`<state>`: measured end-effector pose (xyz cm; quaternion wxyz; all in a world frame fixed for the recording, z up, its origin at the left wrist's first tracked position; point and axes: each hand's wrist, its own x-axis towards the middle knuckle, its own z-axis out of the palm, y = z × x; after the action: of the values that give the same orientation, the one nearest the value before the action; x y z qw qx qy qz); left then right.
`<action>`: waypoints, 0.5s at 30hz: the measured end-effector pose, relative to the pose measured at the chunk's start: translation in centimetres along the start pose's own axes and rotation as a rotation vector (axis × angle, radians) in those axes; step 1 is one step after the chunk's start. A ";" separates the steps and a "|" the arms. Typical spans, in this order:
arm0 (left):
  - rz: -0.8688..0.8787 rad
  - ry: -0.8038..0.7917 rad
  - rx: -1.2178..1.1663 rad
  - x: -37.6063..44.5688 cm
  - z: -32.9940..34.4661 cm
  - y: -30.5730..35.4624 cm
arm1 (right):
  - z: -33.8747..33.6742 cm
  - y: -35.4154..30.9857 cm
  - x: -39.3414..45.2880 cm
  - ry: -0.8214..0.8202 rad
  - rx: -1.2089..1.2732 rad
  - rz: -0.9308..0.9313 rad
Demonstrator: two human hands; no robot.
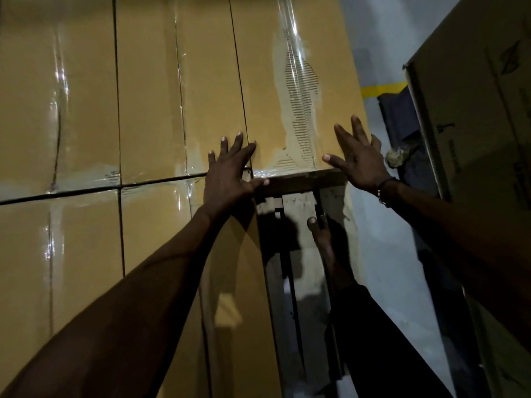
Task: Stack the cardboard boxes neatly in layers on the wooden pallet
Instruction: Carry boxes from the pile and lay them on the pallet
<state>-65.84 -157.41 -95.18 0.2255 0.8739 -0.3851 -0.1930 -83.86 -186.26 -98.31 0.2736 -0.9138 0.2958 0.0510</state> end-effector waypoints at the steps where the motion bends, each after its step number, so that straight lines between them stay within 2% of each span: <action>1: -0.012 0.008 0.000 0.0 0.0 0.2 | -0.1 -0.1 0.3 -0.004 0.003 -0.005; 15: -0.080 -0.012 0.085 0.8 -0.3 1.4 | -0.9 -0.9 1.5 -0.019 -0.018 0.002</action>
<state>-66.03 -158.76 -94.28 0.1778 0.8961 -0.3592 -0.1906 -82.17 -186.94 -97.50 0.2683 -0.9154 0.2935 0.0625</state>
